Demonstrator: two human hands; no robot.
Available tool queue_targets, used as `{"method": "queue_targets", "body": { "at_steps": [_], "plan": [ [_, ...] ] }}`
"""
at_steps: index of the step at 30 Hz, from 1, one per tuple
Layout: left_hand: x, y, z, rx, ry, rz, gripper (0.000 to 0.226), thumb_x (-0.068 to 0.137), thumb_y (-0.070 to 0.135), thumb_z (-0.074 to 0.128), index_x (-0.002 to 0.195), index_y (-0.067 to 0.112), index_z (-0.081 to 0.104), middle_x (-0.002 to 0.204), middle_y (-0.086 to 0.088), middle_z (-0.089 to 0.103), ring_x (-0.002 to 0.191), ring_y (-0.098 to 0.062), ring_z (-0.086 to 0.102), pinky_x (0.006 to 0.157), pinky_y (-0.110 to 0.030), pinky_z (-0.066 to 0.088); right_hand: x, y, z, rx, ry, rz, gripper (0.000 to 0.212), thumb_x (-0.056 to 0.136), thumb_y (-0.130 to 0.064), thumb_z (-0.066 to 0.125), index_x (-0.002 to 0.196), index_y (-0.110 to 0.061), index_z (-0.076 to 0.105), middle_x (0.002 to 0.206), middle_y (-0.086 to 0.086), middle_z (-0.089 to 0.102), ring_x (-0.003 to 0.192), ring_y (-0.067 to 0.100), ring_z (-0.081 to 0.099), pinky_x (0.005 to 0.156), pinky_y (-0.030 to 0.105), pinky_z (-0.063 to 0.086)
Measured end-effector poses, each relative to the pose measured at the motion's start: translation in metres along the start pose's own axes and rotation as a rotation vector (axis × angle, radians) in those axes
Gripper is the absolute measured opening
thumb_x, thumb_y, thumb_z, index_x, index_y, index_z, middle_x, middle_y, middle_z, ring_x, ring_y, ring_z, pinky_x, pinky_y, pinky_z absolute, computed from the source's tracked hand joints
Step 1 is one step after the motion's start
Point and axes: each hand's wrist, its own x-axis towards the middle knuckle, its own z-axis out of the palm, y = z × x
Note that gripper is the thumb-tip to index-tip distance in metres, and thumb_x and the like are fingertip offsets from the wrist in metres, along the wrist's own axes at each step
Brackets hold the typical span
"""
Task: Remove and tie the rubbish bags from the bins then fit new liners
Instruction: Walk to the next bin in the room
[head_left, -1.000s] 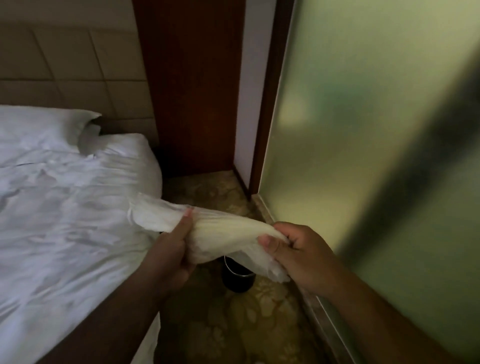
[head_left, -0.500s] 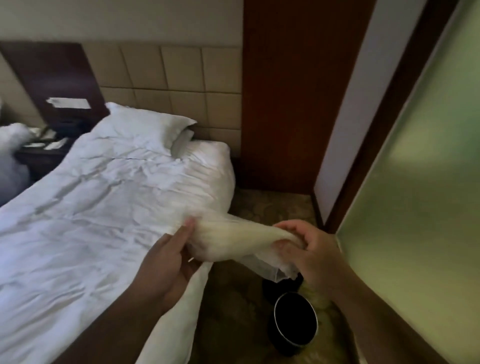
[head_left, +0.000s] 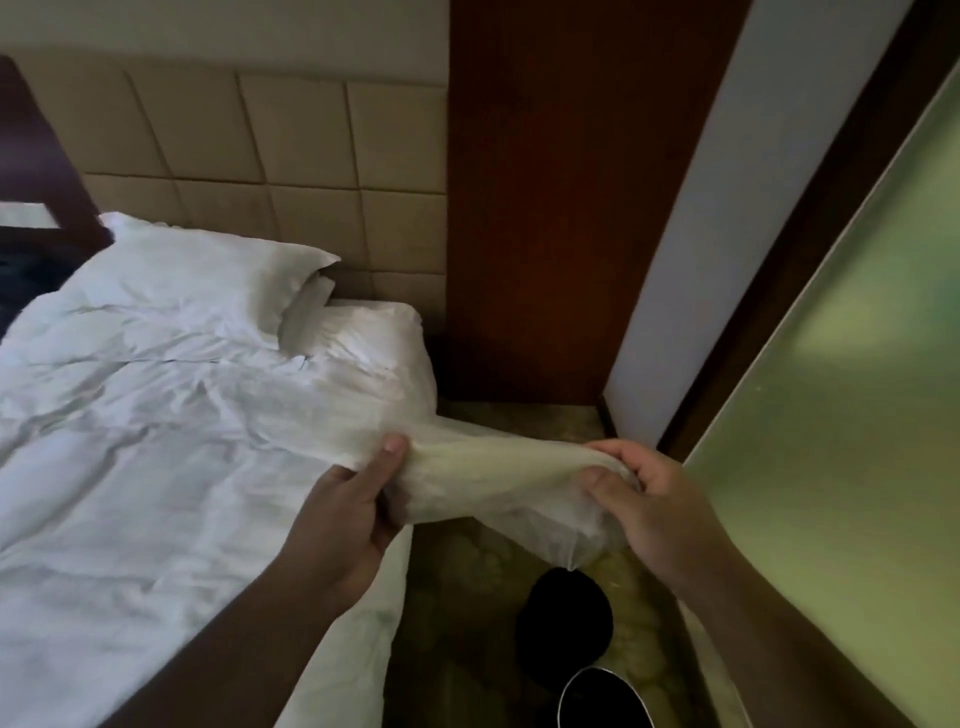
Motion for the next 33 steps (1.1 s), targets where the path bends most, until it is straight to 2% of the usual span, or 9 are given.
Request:
{"method": "queue_targets", "body": {
  "at_steps": [5, 9, 15, 17, 21, 24, 27, 31, 33],
  "plan": [
    [0.082, 0.016, 0.02, 0.025, -0.096, -0.074, 0.039, 0.085, 0.024, 0.066, 0.115, -0.002, 0.064, 0.106, -0.01, 0.075, 0.099, -0.021, 0.072, 0.084, -0.036, 0.057, 0.047, 0.01, 0.005, 0.011, 0.151, 0.055, 0.016, 0.098, -0.022, 0.058, 0.101, -0.035, 0.066, 0.087, -0.015, 0.07, 0.074, 0.012, 0.067, 0.062, 0.024, 0.054],
    [0.137, 0.011, 0.039, 0.018, -0.146, -0.172, 0.038, 0.088, 0.024, 0.065, 0.117, 0.0, 0.064, 0.111, -0.011, 0.074, 0.104, -0.023, 0.071, 0.093, -0.041, 0.053, 0.084, 0.025, -0.002, 0.016, 0.238, 0.135, 0.016, 0.096, -0.018, 0.062, 0.097, -0.032, 0.069, 0.082, -0.007, 0.072, 0.073, 0.014, 0.068, 0.064, 0.029, 0.057],
    [0.204, 0.021, 0.079, 0.003, -0.203, -0.219, 0.037, 0.089, 0.027, 0.061, 0.121, 0.01, 0.063, 0.114, -0.01, 0.073, 0.106, -0.025, 0.07, 0.088, -0.039, 0.059, 0.152, 0.045, -0.022, 0.085, 0.283, 0.211, 0.011, 0.098, -0.022, 0.061, 0.102, -0.026, 0.07, 0.085, 0.003, 0.073, 0.077, 0.027, 0.071, 0.07, 0.045, 0.06],
    [0.223, 0.032, 0.093, -0.004, -0.182, -0.204, 0.041, 0.088, 0.029, 0.063, 0.125, 0.012, 0.062, 0.117, -0.01, 0.072, 0.107, -0.025, 0.07, 0.087, -0.039, 0.059, 0.18, 0.044, -0.033, 0.105, 0.259, 0.217, 0.011, 0.098, -0.024, 0.06, 0.104, -0.026, 0.069, 0.088, 0.003, 0.073, 0.079, 0.026, 0.071, 0.071, 0.042, 0.06],
    [0.256, 0.057, 0.123, 0.045, -0.149, -0.113, 0.024, 0.095, 0.026, 0.059, 0.114, 0.014, 0.066, 0.107, -0.006, 0.076, 0.097, -0.02, 0.073, 0.088, -0.039, 0.053, 0.231, 0.032, -0.052, 0.138, 0.225, 0.17, 0.011, 0.099, -0.024, 0.058, 0.106, -0.026, 0.067, 0.09, 0.005, 0.072, 0.079, 0.026, 0.07, 0.068, 0.035, 0.058],
    [0.276, 0.063, 0.148, 0.07, -0.167, -0.088, 0.024, 0.095, 0.027, 0.058, 0.113, 0.013, 0.066, 0.105, -0.005, 0.076, 0.094, -0.018, 0.074, 0.083, -0.036, 0.055, 0.256, 0.031, -0.069, 0.11, 0.245, 0.137, 0.013, 0.1, -0.024, 0.057, 0.108, -0.025, 0.067, 0.093, 0.002, 0.071, 0.081, 0.02, 0.07, 0.068, 0.031, 0.058],
    [0.294, 0.062, 0.184, 0.116, -0.255, -0.137, 0.023, 0.094, 0.027, 0.056, 0.109, 0.012, 0.064, 0.092, -0.003, 0.078, 0.084, -0.016, 0.075, 0.072, -0.032, 0.061, 0.268, 0.035, -0.094, 0.082, 0.303, 0.137, 0.013, 0.1, -0.026, 0.057, 0.107, -0.028, 0.067, 0.092, -0.002, 0.071, 0.077, 0.01, 0.068, 0.067, 0.027, 0.058],
    [0.322, 0.049, 0.238, 0.159, -0.414, -0.216, 0.028, 0.088, 0.028, 0.06, 0.109, 0.01, 0.064, 0.1, -0.008, 0.077, 0.09, -0.021, 0.075, 0.081, -0.039, 0.055, 0.268, 0.048, -0.13, 0.042, 0.436, 0.165, 0.012, 0.099, -0.026, 0.058, 0.104, -0.03, 0.068, 0.089, -0.006, 0.07, 0.075, 0.006, 0.067, 0.059, 0.019, 0.053],
    [0.338, 0.038, 0.268, 0.193, -0.493, -0.252, 0.032, 0.084, 0.028, 0.062, 0.111, 0.01, 0.064, 0.103, -0.009, 0.076, 0.097, -0.024, 0.073, 0.085, -0.04, 0.055, 0.263, 0.056, -0.148, 0.041, 0.525, 0.196, 0.012, 0.099, -0.022, 0.059, 0.101, -0.028, 0.07, 0.088, -0.003, 0.072, 0.078, 0.013, 0.069, 0.06, 0.024, 0.056]
  ]
}}
